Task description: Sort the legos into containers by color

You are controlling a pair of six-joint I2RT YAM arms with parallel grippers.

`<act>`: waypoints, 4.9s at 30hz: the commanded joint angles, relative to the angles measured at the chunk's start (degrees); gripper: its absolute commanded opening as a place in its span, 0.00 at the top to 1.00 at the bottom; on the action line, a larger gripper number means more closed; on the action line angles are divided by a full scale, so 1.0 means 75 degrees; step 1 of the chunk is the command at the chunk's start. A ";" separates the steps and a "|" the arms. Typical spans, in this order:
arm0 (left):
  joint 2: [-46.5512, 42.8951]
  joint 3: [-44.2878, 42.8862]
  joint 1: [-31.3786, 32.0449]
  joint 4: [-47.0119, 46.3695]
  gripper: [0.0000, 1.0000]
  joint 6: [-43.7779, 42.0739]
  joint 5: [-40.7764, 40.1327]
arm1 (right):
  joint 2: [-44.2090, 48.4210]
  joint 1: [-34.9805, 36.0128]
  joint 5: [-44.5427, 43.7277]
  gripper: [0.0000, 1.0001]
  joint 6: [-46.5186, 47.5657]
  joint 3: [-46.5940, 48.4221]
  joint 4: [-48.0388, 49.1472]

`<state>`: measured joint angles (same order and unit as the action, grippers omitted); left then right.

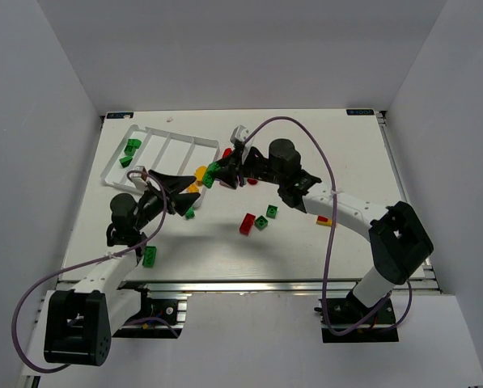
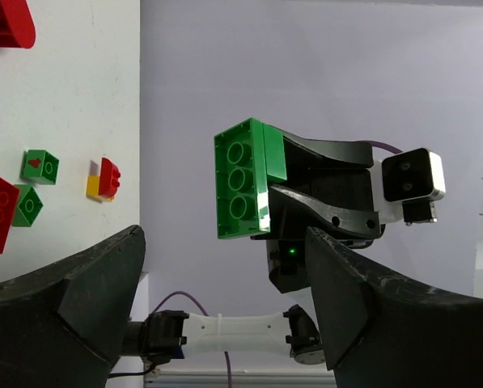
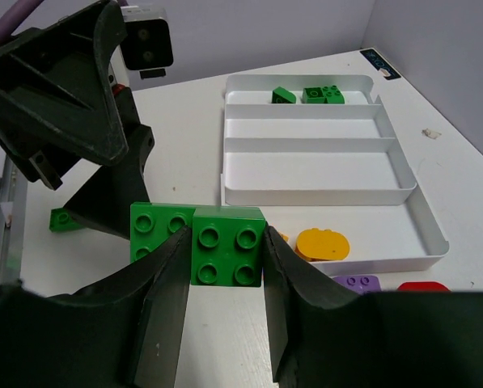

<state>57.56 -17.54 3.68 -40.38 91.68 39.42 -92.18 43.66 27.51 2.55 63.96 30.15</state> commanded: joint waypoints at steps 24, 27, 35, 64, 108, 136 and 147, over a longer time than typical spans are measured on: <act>0.0059 -0.2923 0.1477 0.5970 0.26 -0.5872 -0.1716 | -0.0834 0.0261 -0.0375 1.00 0.1008 0.2229 -0.3305; 0.0188 -0.2946 0.1711 0.5982 0.27 -0.5977 -0.1927 | -0.0834 0.0273 -0.0328 1.00 0.1008 0.2241 -0.3352; 0.0329 -0.3064 0.1911 0.6099 0.31 -0.6329 -0.2303 | -0.0741 0.0273 -0.0070 1.00 0.0996 0.2159 -0.3411; 0.0552 -0.3052 0.1911 0.5336 0.92 -0.6516 -0.1470 | -0.0729 0.0261 -0.0023 1.00 0.1043 0.2030 -0.3446; 0.6609 -0.8957 -0.2940 0.7950 0.88 -0.6893 -0.4940 | 0.0139 -0.1122 0.0281 1.00 0.0645 0.0448 -0.2321; 0.8451 -1.0622 -0.2952 0.7881 0.47 -0.6154 -0.3932 | 0.0033 -0.1380 0.0411 1.00 0.0610 0.0518 -0.2332; 0.5995 -0.8390 -0.2952 0.7166 0.53 -0.6282 -0.3160 | 0.0080 -0.1450 0.2953 1.00 0.2061 0.0671 -0.3024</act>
<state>113.73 -85.93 -18.31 16.43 45.30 12.16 -92.25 33.01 41.17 12.60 67.59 8.73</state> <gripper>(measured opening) 0.475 0.423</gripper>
